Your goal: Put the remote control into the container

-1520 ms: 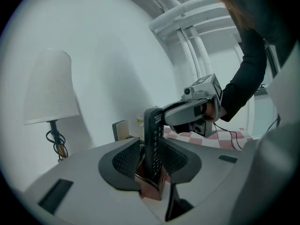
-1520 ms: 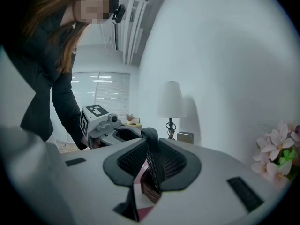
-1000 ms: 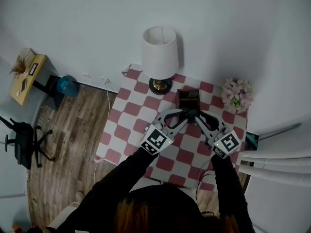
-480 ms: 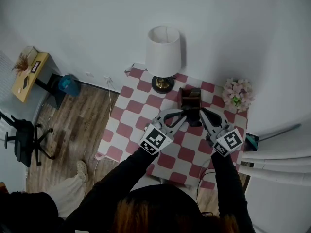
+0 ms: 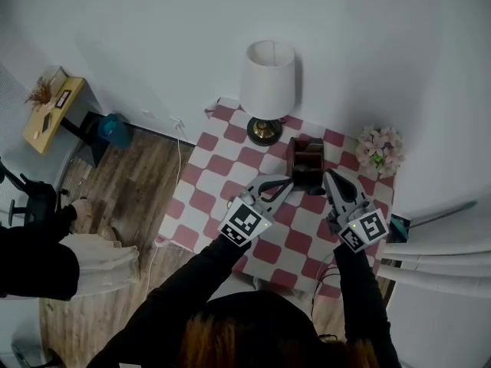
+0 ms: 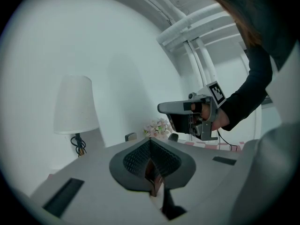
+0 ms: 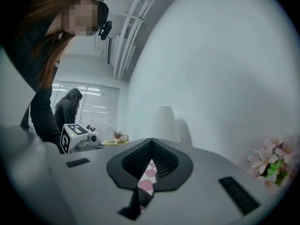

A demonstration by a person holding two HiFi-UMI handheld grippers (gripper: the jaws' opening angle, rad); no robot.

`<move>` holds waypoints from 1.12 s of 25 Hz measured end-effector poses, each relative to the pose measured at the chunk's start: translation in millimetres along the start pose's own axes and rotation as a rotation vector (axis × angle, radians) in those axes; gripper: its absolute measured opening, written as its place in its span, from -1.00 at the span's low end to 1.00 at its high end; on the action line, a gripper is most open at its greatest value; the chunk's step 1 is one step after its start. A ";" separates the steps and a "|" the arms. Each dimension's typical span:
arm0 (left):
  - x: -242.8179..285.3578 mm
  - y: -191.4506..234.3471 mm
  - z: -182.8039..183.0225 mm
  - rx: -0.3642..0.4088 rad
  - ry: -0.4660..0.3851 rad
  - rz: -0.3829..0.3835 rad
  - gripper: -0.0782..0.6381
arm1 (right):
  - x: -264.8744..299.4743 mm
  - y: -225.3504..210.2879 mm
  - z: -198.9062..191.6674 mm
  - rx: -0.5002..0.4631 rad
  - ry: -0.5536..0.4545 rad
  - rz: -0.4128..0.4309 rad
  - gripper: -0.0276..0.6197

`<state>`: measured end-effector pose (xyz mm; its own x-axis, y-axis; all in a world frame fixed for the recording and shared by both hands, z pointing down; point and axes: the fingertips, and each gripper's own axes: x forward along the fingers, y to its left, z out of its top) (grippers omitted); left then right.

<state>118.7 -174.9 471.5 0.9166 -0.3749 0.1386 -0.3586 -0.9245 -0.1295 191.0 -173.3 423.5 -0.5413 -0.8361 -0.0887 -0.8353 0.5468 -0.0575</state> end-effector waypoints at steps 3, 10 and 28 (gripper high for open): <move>-8.8 -1.9 3.8 -0.008 -0.009 0.010 -0.76 | -3.4 10.6 11.6 -0.010 -0.022 -0.004 -0.87; -39.7 -7.6 19.1 -0.017 -0.044 0.051 -0.76 | -17.3 41.4 30.4 -0.017 -0.046 -0.024 -0.87; -112.6 -41.5 24.0 -0.062 -0.069 0.136 -0.76 | -64.2 107.8 13.3 0.054 0.015 -0.081 -0.87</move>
<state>34.6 -92.7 437.6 0.8682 -0.4931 0.0557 -0.4883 -0.8689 -0.0814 137.0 -60.0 409.8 -0.4739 -0.8781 -0.0663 -0.8702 0.4785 -0.1171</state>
